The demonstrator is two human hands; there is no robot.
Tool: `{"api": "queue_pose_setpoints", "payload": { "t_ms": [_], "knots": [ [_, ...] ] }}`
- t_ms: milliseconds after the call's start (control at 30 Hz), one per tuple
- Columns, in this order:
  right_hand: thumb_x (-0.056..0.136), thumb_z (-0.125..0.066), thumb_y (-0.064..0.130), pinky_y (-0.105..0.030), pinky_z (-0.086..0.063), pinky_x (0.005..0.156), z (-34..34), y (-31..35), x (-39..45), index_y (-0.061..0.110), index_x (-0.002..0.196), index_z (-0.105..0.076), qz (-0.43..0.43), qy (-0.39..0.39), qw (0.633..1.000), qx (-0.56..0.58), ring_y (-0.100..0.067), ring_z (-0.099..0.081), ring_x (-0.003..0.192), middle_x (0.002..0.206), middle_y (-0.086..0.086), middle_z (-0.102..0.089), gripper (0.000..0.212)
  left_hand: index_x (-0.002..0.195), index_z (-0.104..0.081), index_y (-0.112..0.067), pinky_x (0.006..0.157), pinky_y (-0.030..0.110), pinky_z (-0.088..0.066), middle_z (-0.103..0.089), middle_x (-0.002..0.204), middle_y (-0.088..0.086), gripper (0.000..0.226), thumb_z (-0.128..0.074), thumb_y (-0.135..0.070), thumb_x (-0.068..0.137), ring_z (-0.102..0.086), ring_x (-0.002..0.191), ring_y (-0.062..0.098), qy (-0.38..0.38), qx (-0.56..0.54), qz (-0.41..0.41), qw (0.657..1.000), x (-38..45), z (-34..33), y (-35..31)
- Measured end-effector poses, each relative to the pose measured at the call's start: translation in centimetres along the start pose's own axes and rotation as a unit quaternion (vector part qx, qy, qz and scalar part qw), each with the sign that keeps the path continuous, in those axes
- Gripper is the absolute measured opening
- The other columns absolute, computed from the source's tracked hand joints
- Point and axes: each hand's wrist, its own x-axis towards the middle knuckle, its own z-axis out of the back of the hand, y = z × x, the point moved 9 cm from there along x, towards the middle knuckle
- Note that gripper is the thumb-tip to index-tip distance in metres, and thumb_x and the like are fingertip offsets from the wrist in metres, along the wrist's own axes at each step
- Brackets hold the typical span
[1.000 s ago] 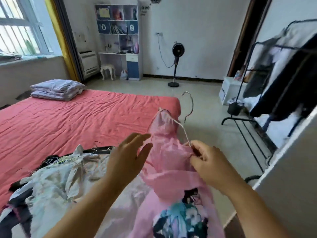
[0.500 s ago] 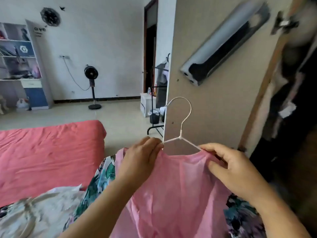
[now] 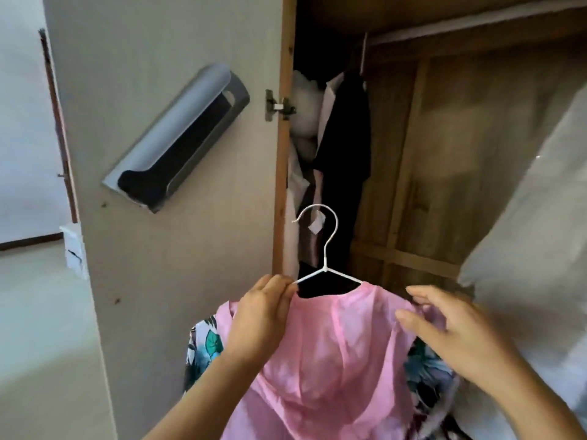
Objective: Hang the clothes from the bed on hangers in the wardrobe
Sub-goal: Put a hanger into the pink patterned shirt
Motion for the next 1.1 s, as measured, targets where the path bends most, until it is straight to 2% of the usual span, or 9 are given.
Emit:
{"api": "queue_pose_setpoints", "payload": {
  "t_ms": [133, 267, 400, 467, 567, 667, 733, 867, 1100],
  "knots": [
    [0.081, -0.061, 0.047, -0.013, -0.044, 0.072, 3.0, -1.1, -1.0, 0.034, 0.100, -0.068, -0.021, -0.042, 0.998, -0.031, 0.002, -0.063, 0.082, 0.091, 0.017, -0.071, 0.023, 0.088, -0.066, -0.014, 0.069, 0.014, -0.034, -0.056, 0.082, -0.010, 0.021, -0.049, -0.024, 0.093, -0.051, 0.075, 0.008, 0.056, -0.085, -0.047, 0.994, 4.2, -5.0, -1.5],
    [0.084, -0.065, 0.033, -0.007, -0.041, 0.062, 5.9, -0.8, -2.4, 0.051, 0.098, -0.050, -0.044, -0.076, 0.993, -0.084, 0.018, -0.056, 0.070, 0.075, 0.037, -0.060, 0.028, 0.089, -0.067, -0.014, 0.073, 0.009, -0.038, -0.062, 0.082, -0.006, 0.021, -0.049, -0.026, 0.092, -0.053, 0.076, 0.004, 0.093, -0.185, -0.106, 0.973, 7.7, -8.8, -4.8],
    [0.075, -0.062, 0.036, -0.010, -0.039, 0.057, 9.3, -0.1, -3.3, 0.045, 0.097, -0.052, -0.081, -0.194, 0.966, -0.153, 0.013, -0.048, 0.055, 0.062, 0.038, -0.051, 0.026, 0.082, -0.067, -0.020, 0.076, 0.037, -0.048, -0.060, 0.074, -0.015, 0.022, -0.048, -0.030, 0.090, -0.055, 0.070, 0.007, 0.094, -0.205, -0.150, 0.963, 10.8, -11.7, -8.0],
    [0.076, -0.058, 0.042, -0.020, -0.040, 0.053, 11.0, 0.2, -3.5, 0.044, 0.093, -0.056, -0.119, -0.231, 0.947, -0.190, 0.000, -0.052, 0.052, 0.065, 0.025, -0.059, 0.017, 0.080, -0.066, -0.023, 0.074, 0.043, -0.050, -0.065, 0.075, -0.011, 0.027, -0.045, -0.036, 0.089, -0.058, 0.070, 0.012, 0.092, -0.213, -0.164, 0.959, 12.1, -12.9, -9.6],
    [0.082, -0.066, 0.029, -0.026, -0.040, 0.055, 13.3, 0.9, -2.9, 0.036, 0.081, -0.068, -0.155, -0.255, 0.919, -0.257, -0.018, -0.062, 0.064, 0.068, 0.011, -0.065, 0.007, 0.090, -0.072, -0.022, 0.083, 0.045, -0.050, -0.071, 0.091, -0.007, 0.045, -0.034, -0.045, 0.084, -0.064, 0.084, 0.018, 0.096, -0.213, -0.166, 0.958, 13.9, -14.5, -12.0],
    [0.092, -0.049, 0.038, -0.019, -0.033, 0.065, 15.0, 0.1, -0.8, 0.037, 0.098, -0.065, -0.196, -0.241, 0.898, -0.312, -0.012, -0.061, 0.083, 0.097, 0.010, -0.070, 0.017, 0.110, -0.068, -0.018, 0.093, 0.036, -0.045, -0.066, 0.111, -0.002, 0.062, -0.025, -0.051, 0.080, -0.062, 0.101, 0.019, 0.111, -0.231, -0.160, 0.953, 15.5, -16.1, -13.3],
    [0.095, -0.039, 0.043, -0.016, -0.030, 0.063, 16.3, -0.7, 0.8, 0.039, 0.104, -0.060, -0.220, -0.240, 0.882, -0.339, -0.008, -0.054, 0.080, 0.104, 0.012, -0.067, 0.023, 0.117, -0.064, -0.018, 0.095, 0.029, -0.042, -0.062, 0.117, -0.003, 0.062, -0.026, -0.052, 0.082, -0.058, 0.107, 0.017, 0.121, -0.236, -0.167, 0.949, 16.5, -17.4, -13.7],
    [0.096, -0.038, 0.038, -0.023, -0.034, 0.061, 19.3, -2.6, 4.7, 0.032, 0.099, -0.062, -0.218, -0.287, 0.853, -0.378, -0.012, -0.046, 0.070, 0.094, 0.006, -0.067, 0.025, 0.124, -0.058, -0.019, 0.100, 0.026, -0.037, -0.056, 0.127, -0.006, 0.043, -0.038, -0.039, 0.092, -0.051, 0.118, 0.014, 0.142, -0.223, -0.180, 0.948, 19.0, -20.9, -14.5],
    [0.091, -0.051, 0.033, -0.030, -0.043, 0.068, 23.9, -8.8, 12.9, 0.022, 0.089, -0.068, -0.208, -0.359, 0.835, -0.362, -0.030, -0.059, 0.086, 0.092, -0.005, -0.070, 0.020, 0.129, -0.053, -0.020, 0.098, 0.027, -0.038, -0.055, 0.130, -0.004, 0.055, -0.035, -0.047, 0.085, -0.050, 0.118, 0.016, 0.161, -0.210, -0.192, 0.945, 26.2, -27.4, -17.2]
  ]
}}
